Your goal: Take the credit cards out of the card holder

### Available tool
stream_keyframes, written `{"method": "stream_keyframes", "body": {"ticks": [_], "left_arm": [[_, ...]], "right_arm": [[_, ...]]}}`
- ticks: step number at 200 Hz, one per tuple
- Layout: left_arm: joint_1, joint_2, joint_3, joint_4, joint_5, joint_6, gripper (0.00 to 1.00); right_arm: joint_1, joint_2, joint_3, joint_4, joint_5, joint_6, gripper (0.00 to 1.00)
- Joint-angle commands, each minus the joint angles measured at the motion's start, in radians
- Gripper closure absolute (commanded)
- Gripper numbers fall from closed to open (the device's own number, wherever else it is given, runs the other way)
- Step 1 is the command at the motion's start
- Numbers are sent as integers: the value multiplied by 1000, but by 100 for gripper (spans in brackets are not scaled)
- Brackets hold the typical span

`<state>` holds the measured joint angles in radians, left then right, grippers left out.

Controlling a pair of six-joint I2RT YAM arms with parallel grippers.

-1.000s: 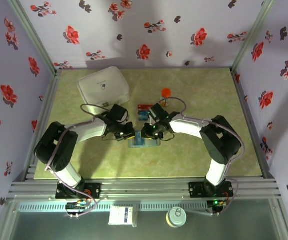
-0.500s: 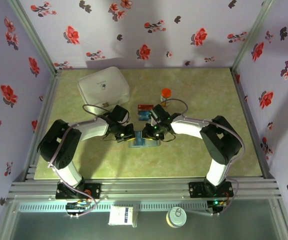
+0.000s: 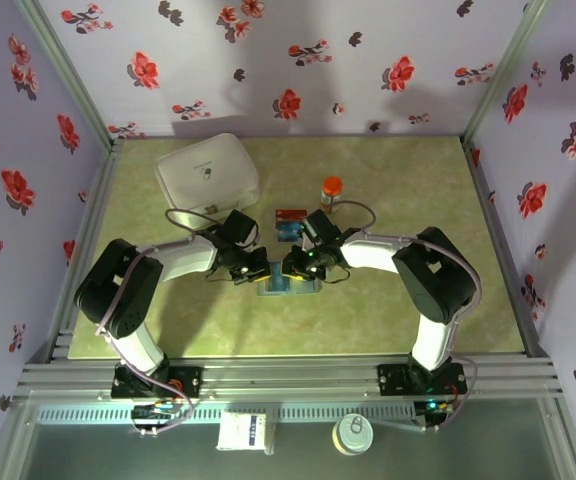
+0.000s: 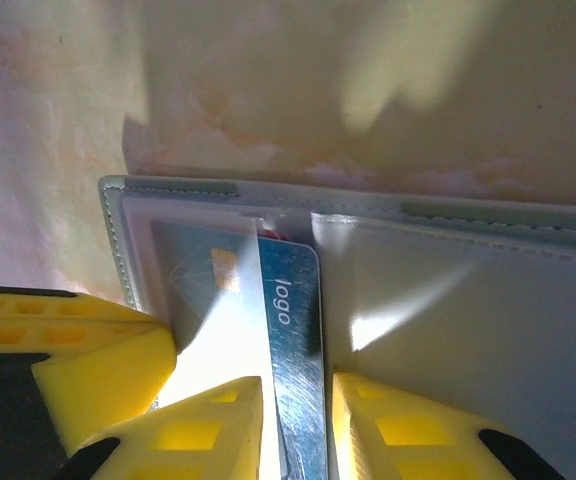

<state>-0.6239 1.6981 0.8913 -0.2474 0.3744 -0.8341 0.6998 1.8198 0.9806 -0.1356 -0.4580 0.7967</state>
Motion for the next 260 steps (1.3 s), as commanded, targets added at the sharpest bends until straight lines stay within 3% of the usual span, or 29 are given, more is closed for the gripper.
{"method": "stream_keyframes", "body": {"ticks": [1,158,260], "left_arm": [[-5,31,0,-39,-25,19,100],[-5,43,2,-36,-20,13,100],[-5,44,0,-39,-20,13,100]], "right_arm": [[-5,23,-11,17,-22,15,73],[-31,-31,-83,169,-86,88,87],[-75,-83,-134,96,-39,39,92]]}}
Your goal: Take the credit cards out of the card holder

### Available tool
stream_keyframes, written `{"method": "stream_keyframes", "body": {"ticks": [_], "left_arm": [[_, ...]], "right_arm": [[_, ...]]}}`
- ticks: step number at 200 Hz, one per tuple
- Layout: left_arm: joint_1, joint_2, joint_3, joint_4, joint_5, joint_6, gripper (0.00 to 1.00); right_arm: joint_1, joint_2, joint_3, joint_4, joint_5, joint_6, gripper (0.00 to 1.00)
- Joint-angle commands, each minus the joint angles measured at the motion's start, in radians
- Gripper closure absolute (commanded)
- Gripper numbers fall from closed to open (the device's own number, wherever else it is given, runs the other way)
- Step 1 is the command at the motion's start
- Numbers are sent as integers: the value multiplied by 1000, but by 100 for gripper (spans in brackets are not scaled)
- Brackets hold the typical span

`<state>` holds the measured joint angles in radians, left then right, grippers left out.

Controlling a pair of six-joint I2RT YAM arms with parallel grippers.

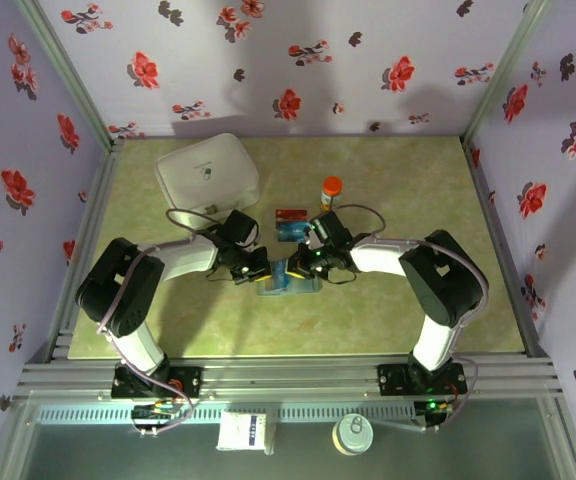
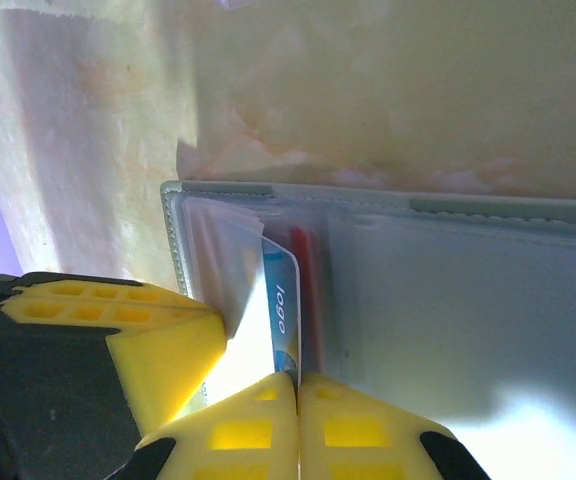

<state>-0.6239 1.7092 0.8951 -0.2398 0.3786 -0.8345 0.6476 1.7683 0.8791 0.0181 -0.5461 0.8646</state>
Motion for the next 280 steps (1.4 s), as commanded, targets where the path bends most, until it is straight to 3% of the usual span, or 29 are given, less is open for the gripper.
{"method": "stream_keyframes", "body": {"ticks": [1,57,104,176,246,280], "left_arm": [[-5,33,-5,-47,-25,14,100],[-5,21,-11,-42,-26,12,100],[-5,0,-7,-14,-24,3,99],[-2,-56,-21,13,-30,2,94],[10,-135,-72,12,-67,-14,91],[13,-185,-108,4,-84,-25,91]], "right_arm": [[-24,-32,-33,-59,49,-29,92],[-45,-92,7,-199,82,-119,93],[-45,-94,145,-424,135,-336,95],[-46,-61,374,-700,337,-862,100],[-55,33,598,-845,377,-1451,100],[-57,103,720,-929,362,-1647,100]]}}
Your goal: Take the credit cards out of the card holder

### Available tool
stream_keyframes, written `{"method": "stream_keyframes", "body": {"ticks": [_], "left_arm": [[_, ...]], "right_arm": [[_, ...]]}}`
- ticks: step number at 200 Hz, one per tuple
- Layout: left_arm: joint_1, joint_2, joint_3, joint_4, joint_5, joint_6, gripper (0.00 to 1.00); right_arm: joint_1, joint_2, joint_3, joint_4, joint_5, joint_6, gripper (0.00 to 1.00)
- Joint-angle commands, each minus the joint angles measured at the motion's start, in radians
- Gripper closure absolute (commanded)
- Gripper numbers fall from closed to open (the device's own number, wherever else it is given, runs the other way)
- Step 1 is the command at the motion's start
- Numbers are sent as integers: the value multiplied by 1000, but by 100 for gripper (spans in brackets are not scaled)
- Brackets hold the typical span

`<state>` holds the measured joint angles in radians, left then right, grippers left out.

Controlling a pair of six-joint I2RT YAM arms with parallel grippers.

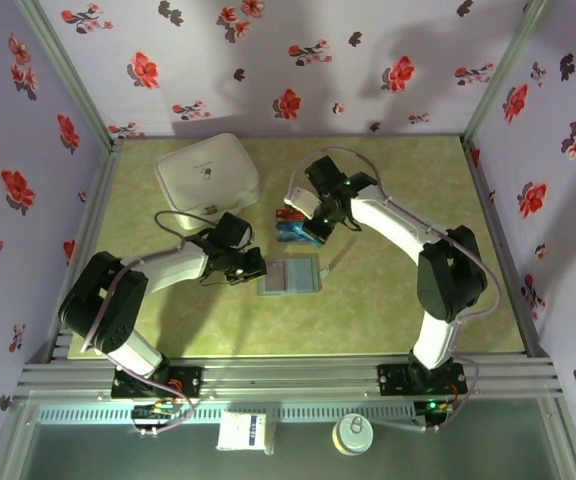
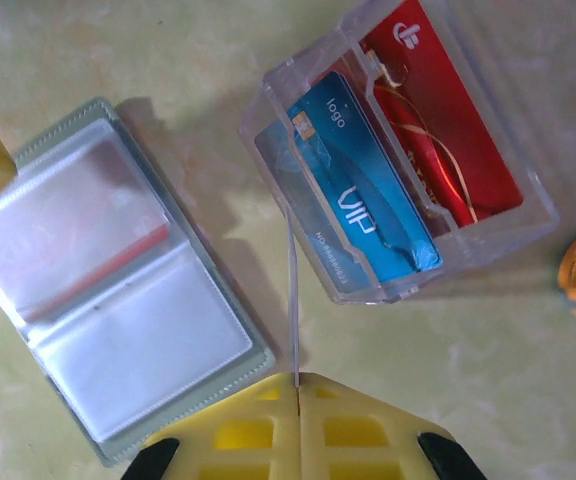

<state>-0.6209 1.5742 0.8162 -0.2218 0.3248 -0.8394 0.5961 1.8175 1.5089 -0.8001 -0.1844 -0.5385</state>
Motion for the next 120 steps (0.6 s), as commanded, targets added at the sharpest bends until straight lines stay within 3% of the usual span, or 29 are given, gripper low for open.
{"method": "stream_keyframes", "body": {"ticks": [1,87,120], "left_arm": [[10,-52,-30,-13,-30,-21,91],[11,-97,-84,-15,-41,-46,90],[12,-111,-95,-21,-48,-49,90]], "right_arm": [[-6,57,95,-114,-1,-247,100],[-12,357,539,-342,-42,-415,100],[-16,440,624,-386,-29,-440,100]]}}
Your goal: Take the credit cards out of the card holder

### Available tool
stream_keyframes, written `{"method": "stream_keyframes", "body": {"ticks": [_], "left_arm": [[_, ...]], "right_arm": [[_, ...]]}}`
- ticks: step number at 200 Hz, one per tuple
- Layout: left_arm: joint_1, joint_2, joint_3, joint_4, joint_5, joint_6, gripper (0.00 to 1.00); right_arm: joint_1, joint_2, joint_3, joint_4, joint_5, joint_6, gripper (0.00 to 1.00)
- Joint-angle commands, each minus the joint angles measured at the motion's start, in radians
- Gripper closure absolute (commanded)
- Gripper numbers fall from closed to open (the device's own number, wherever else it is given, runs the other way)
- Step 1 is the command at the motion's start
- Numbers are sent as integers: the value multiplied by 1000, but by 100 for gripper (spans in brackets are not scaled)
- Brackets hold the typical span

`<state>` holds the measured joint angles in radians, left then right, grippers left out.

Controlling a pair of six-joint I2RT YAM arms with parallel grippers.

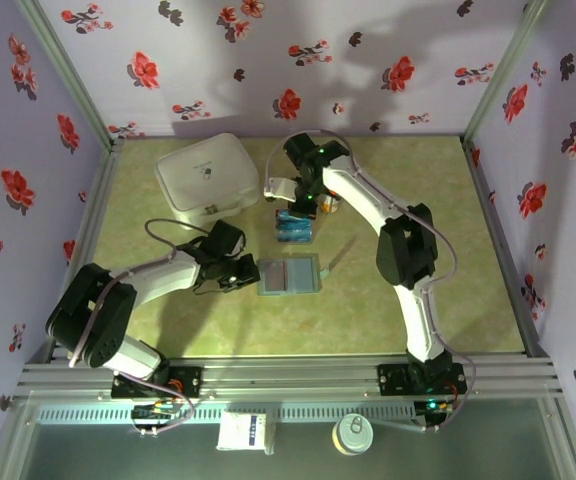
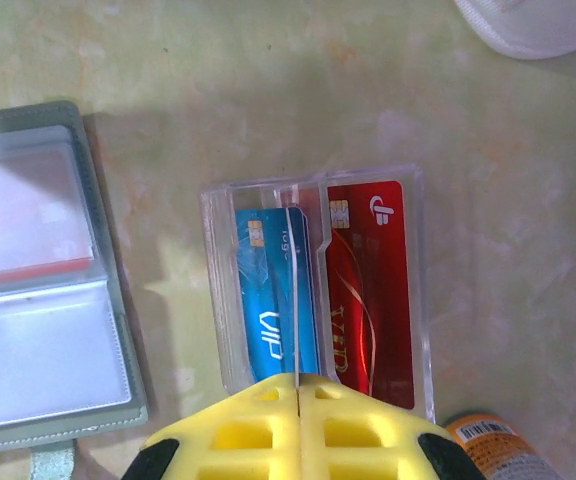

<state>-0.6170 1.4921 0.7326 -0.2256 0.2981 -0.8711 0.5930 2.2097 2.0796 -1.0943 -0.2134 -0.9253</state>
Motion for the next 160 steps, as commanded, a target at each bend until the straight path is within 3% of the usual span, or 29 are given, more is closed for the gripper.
{"method": "stream_keyframes", "body": {"ticks": [1,29,49,100,136,160], "left_arm": [[8,-29,-12,-17,-22,-17,90],[8,-21,-9,-19,-22,-16,90],[8,-15,-7,-16,-22,-17,90],[7,8,10,-15,-17,-8,90],[8,32,19,-10,-13,8,92],[9,55,33,-7,-10,18,94]], "right_arm": [[-13,51,54,-91,1,-53,100],[-15,79,53,-84,2,-58,100],[-15,83,49,-85,12,-51,86],[-16,2,-39,-14,22,4,81],[-15,-99,-182,129,22,161,79],[-15,-175,-299,251,12,354,79]]}}
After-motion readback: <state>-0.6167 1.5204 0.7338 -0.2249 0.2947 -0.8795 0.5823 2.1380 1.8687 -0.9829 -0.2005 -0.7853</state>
